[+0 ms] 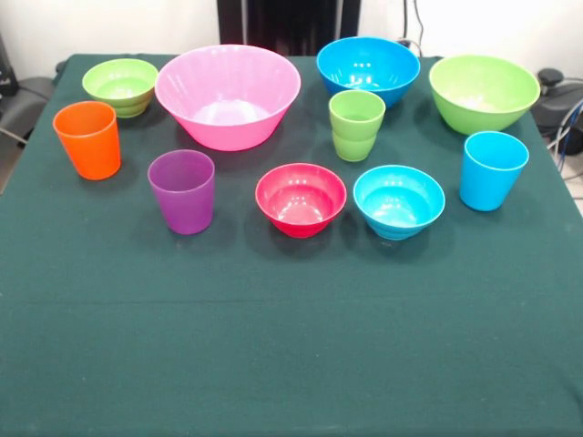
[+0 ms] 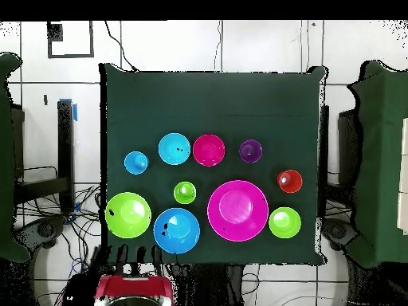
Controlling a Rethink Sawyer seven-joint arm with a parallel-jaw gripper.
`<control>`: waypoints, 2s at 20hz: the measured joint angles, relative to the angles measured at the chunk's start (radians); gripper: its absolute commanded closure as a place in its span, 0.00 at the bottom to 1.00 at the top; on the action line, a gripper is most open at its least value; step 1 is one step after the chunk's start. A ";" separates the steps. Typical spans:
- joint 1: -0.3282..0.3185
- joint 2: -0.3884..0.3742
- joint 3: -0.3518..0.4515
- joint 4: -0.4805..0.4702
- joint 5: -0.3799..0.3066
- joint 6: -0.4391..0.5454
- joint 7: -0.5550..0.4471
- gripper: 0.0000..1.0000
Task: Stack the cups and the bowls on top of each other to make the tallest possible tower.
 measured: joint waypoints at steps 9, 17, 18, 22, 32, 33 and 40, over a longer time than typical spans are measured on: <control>0.020 0.047 0.000 0.023 0.084 -0.083 -0.027 0.00; 0.055 0.077 0.001 0.016 -0.028 -0.079 -0.027 0.00; 0.057 0.084 0.001 0.009 -0.044 -0.061 -0.027 0.00; 0.059 0.109 0.009 -0.029 -0.101 0.053 -0.027 0.00; 0.095 0.213 0.020 -0.082 -0.140 0.280 0.071 0.00; 0.122 0.213 0.015 -0.082 -0.147 0.280 0.120 0.00; 0.244 0.198 0.001 -0.075 -0.179 0.263 0.388 0.00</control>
